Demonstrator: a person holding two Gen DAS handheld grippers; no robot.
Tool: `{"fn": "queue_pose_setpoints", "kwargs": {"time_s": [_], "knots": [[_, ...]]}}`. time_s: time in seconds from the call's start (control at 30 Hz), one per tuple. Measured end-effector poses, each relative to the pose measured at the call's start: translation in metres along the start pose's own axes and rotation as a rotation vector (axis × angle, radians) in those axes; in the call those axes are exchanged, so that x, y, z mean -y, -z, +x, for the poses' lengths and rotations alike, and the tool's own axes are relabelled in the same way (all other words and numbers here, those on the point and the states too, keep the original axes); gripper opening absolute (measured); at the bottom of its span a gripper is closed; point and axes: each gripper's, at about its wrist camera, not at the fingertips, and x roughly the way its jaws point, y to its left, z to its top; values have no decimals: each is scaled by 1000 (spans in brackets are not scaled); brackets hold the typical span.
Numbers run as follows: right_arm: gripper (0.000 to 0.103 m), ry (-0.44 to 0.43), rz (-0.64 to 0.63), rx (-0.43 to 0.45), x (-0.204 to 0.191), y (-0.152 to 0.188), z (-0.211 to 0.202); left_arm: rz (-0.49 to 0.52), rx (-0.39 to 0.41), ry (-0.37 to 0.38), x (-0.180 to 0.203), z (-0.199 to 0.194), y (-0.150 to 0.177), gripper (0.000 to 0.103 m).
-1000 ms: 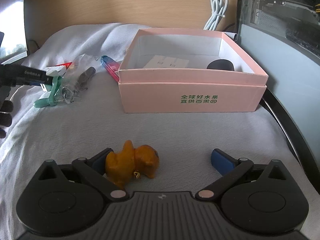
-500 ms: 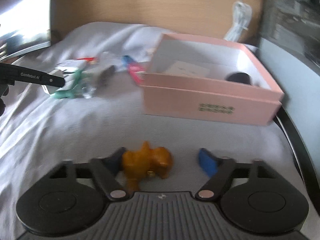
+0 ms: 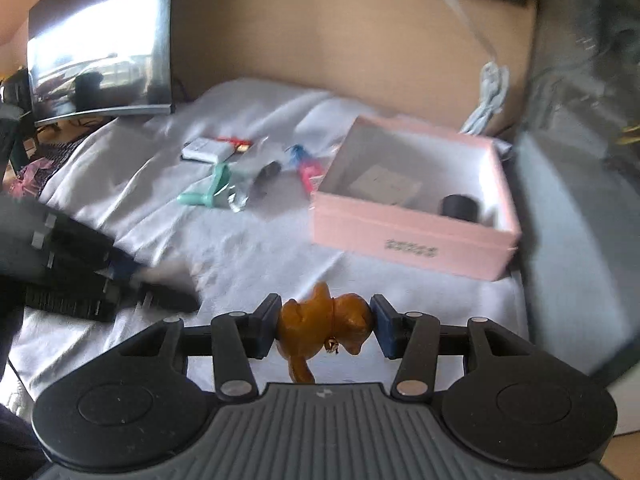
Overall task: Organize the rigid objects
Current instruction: 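Lower the white plug adapter into the pink box and open the left gripper while the right carries the figurine, then lower the orange figurine into the pink box and open the right gripper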
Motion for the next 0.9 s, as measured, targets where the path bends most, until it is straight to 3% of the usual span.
{"fn": "queue_pose_setpoints", "kwargs": {"time_s": [0.23,0.33,0.4,0.47,0.7,0.9], "knots": [[48,47,65,32,26,11,-30,48,206,27,15,40,-129,24],[48,80,80,21,30,19,-32,1,186,41,14,80,-170,27],[48,97,81,8,32,25,-32,-1,197,-17,15,101,-178,27],[48,110,70,2,32,30,-34,0,218,-71,16,112,-175,27],[48,120,87,-26,37,35,-26,-89,207,-49,-11,81,-110,27],[48,89,62,38,35,-8,-10,-193,130,-110,-45,29,-30,27]]}}
